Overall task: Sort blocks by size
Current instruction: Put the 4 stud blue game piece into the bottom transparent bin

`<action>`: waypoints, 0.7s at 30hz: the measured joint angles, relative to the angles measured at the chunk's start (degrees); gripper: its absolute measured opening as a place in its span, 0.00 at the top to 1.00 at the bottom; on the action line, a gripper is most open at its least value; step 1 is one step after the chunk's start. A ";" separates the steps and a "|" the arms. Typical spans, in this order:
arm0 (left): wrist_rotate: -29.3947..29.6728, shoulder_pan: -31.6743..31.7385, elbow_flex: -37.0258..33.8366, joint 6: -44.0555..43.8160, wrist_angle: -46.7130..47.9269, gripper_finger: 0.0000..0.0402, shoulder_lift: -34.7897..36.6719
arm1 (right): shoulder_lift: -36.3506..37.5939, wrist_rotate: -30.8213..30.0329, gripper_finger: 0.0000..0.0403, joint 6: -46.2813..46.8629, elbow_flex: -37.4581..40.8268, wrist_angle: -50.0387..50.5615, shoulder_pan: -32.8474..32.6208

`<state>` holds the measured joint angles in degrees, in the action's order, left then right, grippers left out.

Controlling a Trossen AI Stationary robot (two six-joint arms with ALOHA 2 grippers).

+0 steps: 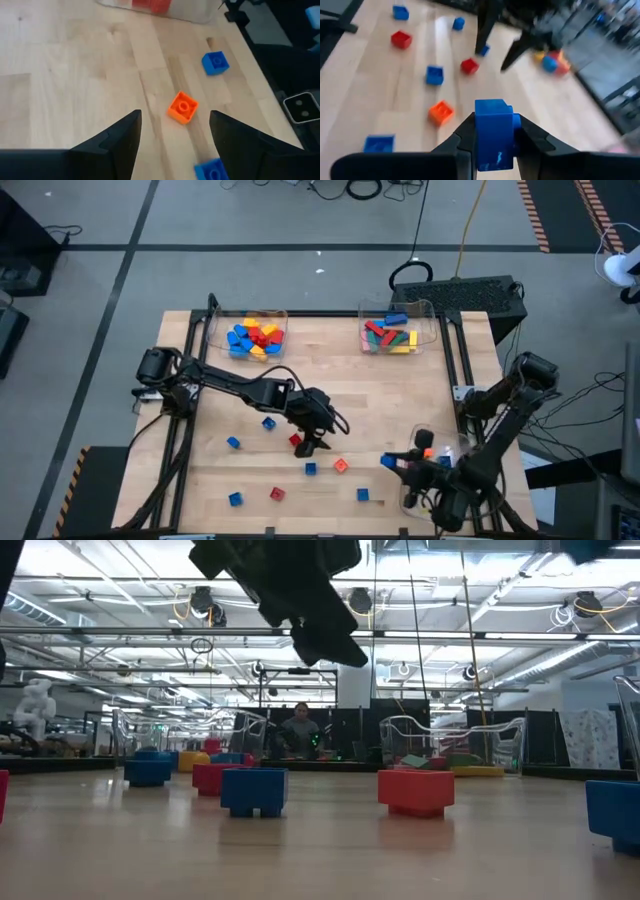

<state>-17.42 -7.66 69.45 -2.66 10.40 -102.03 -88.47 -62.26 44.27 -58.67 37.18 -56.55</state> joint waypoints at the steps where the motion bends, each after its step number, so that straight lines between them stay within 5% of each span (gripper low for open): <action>1: 0.04 -0.24 -0.26 -0.83 -0.33 0.42 -0.01 | 0.00 0.96 0.82 2.82 0.02 1.64 -0.80; 12: 13.93 -2.32 -5.66 -5.95 5.21 0.43 7.04 | 0.00 19.24 0.82 29.01 0.00 13.92 -5.24; 21: 25.54 -4.50 -17.58 -12.03 4.75 0.43 20.97 | -0.02 28.59 0.82 35.70 0.02 15.92 -5.42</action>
<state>8.12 -12.16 51.86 -14.69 15.14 -81.06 -88.49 -33.67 79.97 -58.65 53.10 -61.98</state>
